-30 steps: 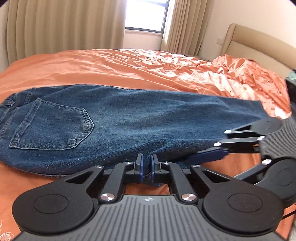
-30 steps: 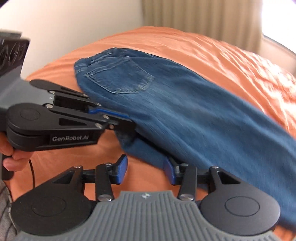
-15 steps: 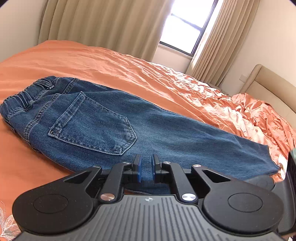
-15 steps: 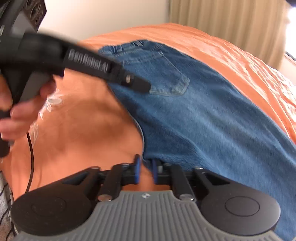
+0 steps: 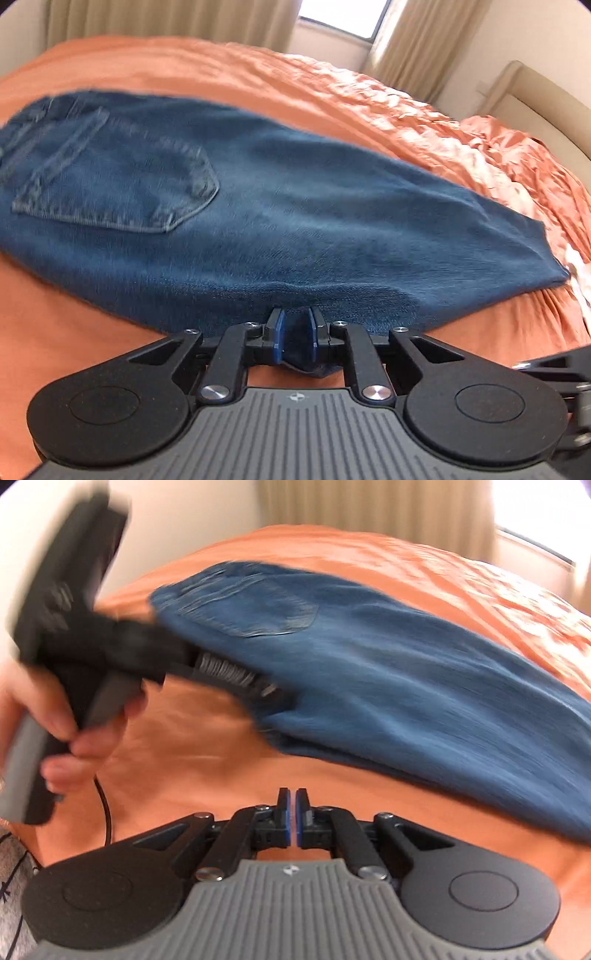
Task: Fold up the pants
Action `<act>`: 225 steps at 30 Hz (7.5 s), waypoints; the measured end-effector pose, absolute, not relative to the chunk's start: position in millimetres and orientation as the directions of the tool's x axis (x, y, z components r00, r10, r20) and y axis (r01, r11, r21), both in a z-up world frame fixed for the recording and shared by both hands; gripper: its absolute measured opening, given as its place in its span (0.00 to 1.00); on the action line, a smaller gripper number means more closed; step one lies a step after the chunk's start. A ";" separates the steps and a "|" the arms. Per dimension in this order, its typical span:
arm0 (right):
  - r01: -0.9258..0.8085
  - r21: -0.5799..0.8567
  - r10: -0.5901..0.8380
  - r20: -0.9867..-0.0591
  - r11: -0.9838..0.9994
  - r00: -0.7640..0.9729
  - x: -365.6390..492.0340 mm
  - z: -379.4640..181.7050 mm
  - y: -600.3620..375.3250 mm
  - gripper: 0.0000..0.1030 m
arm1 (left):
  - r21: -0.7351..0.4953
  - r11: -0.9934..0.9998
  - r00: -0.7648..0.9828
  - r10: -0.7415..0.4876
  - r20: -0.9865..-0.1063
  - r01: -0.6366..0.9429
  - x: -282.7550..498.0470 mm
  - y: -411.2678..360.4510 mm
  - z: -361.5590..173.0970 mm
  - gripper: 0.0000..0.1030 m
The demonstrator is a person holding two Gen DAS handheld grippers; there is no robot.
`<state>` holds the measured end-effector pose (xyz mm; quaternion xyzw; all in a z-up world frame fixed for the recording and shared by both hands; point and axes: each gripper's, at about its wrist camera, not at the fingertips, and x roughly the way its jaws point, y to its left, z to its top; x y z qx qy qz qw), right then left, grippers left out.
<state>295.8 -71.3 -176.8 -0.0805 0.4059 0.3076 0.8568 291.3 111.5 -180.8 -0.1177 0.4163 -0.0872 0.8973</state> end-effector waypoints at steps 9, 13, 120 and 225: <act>-0.213 0.239 0.320 -0.704 0.947 0.634 295.5 -143.8 -229.2 0.16 | -0.293 0.956 0.652 -0.229 -0.723 0.011 276.4 116.6 -172.0 0.22; -0.002 0.371 0.268 -0.666 0.929 0.696 290.6 -134.9 -323.2 0.36 | -0.292 0.956 0.707 -0.210 -0.675 0.005 265.7 110.6 -155.4 0.25; -0.310 0.336 0.454 -0.722 0.890 0.522 418.3 -176.5 -127.0 0.44 | -0.641 0.765 0.632 -0.530 -0.565 0.069 334.0 103.4 -150.3 0.32; -0.493 0.039 0.357 -0.740 0.869 0.570 426.4 -153.9 -137.3 0.35 | -0.767 0.471 0.856 -0.046 -0.515 -0.436 254.6 332.1 -165.6 0.50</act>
